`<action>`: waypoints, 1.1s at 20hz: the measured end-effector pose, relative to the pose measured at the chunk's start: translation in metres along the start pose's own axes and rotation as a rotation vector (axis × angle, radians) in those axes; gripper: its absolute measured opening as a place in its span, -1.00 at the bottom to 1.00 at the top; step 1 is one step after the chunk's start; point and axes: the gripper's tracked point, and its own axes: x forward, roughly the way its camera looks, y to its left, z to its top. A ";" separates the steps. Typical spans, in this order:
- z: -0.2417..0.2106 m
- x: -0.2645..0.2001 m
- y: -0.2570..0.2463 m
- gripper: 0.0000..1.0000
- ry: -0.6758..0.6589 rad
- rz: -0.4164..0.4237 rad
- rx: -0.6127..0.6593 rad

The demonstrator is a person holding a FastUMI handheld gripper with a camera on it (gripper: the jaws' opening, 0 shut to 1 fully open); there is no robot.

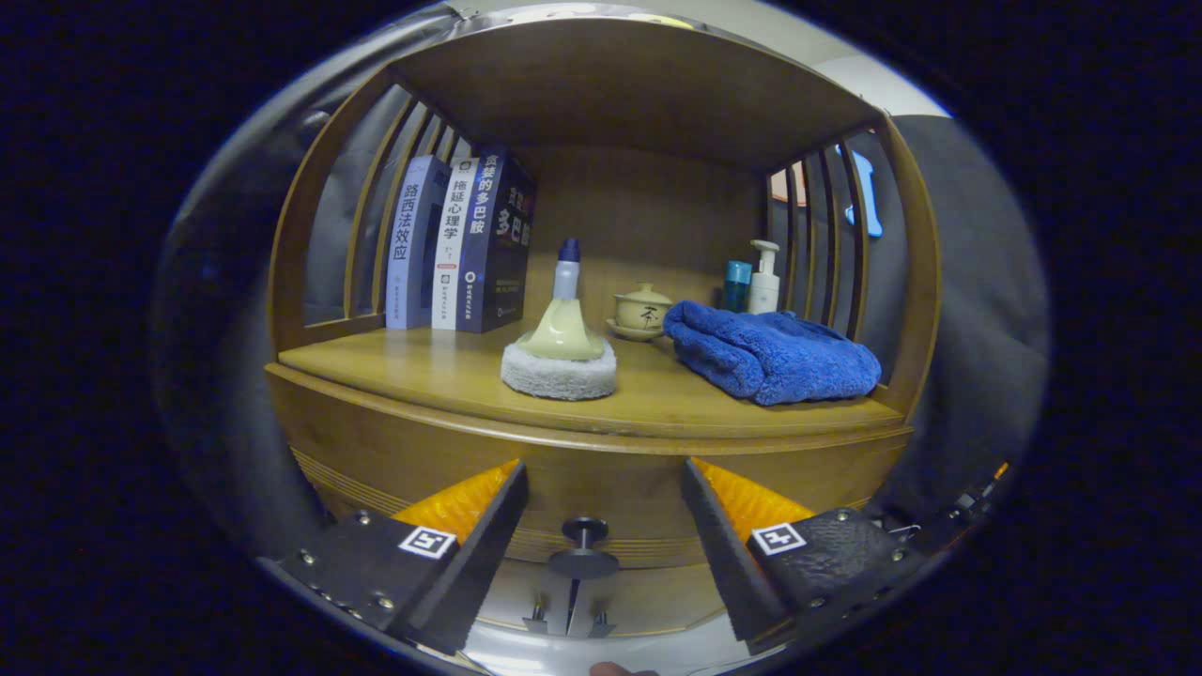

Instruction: Pull open the drawer, take out the items inside it, and place them on the countertop above the cabinet.

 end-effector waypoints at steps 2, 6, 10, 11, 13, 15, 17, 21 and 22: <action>0.000 0.000 0.000 0.97 -0.004 0.000 0.000; 0.000 0.001 0.001 0.98 -0.009 -0.002 0.000; -0.001 0.002 0.000 0.96 -0.020 -0.001 -0.005; -0.001 0.002 0.000 0.96 -0.021 0.000 -0.004; -0.001 0.002 0.000 0.96 -0.019 0.004 -0.003; 0.001 0.000 -0.001 0.96 -0.020 0.006 -0.013; 0.012 -0.009 -0.004 0.96 -0.056 0.012 -0.004; 0.043 -0.036 -0.010 0.95 -0.116 0.046 0.013; 0.049 -0.042 -0.014 0.95 -0.130 0.052 0.013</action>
